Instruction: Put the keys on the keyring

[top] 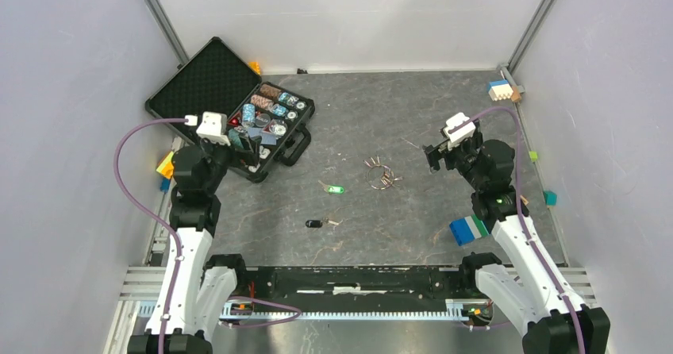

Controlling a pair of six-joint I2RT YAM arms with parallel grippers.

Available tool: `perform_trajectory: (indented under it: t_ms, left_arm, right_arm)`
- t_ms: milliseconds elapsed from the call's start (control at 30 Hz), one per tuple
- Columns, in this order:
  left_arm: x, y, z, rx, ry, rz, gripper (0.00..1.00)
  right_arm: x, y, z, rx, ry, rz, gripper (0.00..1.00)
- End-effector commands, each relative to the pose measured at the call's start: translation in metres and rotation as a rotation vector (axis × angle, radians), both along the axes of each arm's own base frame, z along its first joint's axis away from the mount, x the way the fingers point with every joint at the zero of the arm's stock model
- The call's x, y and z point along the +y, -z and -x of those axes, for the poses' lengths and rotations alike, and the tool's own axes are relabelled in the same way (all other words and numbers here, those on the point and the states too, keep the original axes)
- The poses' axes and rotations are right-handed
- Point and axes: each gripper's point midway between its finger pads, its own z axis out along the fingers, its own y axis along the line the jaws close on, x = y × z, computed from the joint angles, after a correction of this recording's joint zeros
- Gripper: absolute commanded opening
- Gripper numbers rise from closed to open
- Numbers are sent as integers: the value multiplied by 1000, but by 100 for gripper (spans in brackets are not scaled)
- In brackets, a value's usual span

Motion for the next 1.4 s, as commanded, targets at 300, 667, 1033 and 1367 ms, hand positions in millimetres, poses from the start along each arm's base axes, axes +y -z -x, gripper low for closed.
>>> perform_trajectory:
  t_ms: [300,667,1033,1367]
  left_arm:
    - [-4,19,6,89,28,-10,100]
    - [-32,27,17,185,259,-88,100]
    - [-41,52,3,359,356,-111,100]
    - [-60,63,13,369,424,-73,100]
  right_arm:
    - [3,2,0,-16,-32,29,98]
    - [27,18,4,47,-170,68,98]
    - [108,69,-22,259,-295,111,99]
    - [146,116,-39,466,-341,29,68]
